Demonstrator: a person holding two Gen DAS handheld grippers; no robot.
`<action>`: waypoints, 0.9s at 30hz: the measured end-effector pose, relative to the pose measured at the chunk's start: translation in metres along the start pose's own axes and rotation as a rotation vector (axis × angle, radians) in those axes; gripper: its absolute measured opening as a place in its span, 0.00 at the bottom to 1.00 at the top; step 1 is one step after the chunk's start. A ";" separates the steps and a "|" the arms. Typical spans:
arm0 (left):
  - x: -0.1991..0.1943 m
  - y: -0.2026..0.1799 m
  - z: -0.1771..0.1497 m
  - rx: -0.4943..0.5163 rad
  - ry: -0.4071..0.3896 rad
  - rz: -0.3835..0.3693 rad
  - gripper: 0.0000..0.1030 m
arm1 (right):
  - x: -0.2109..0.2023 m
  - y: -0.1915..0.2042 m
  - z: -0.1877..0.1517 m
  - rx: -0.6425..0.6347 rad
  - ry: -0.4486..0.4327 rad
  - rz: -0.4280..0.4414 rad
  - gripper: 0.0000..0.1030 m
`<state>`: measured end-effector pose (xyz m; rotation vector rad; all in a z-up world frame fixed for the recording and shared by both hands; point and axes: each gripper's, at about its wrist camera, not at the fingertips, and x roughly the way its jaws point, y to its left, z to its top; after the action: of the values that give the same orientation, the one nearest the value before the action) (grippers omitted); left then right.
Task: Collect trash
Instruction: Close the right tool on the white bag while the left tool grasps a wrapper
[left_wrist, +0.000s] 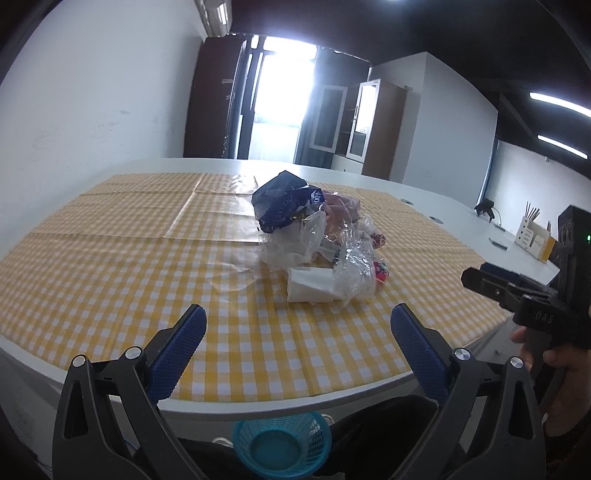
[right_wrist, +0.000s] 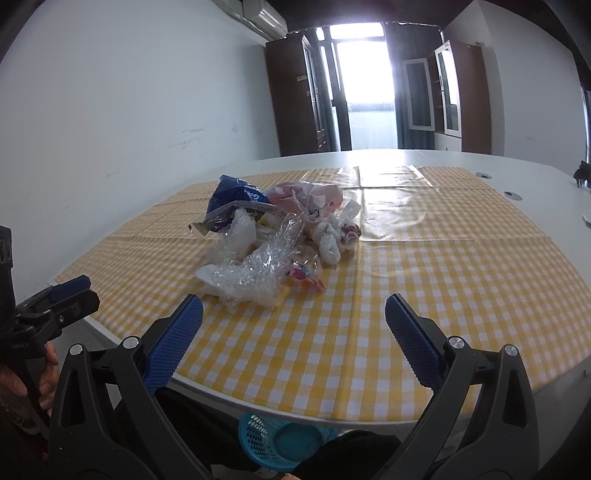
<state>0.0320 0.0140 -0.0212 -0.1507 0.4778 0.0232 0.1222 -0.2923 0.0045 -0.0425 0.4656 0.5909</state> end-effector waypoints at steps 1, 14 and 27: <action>0.004 -0.001 0.003 0.010 0.001 0.010 0.94 | 0.004 -0.002 0.005 -0.007 0.000 -0.004 0.92; 0.055 0.001 0.040 0.043 0.038 0.007 0.92 | 0.088 -0.015 0.053 -0.066 0.073 -0.012 0.86; 0.101 0.003 0.057 0.029 0.096 0.014 0.80 | 0.167 -0.023 0.096 -0.036 0.176 0.019 0.72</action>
<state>0.1478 0.0242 -0.0183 -0.1203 0.5748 0.0232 0.2963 -0.2076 0.0161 -0.1251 0.6271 0.6163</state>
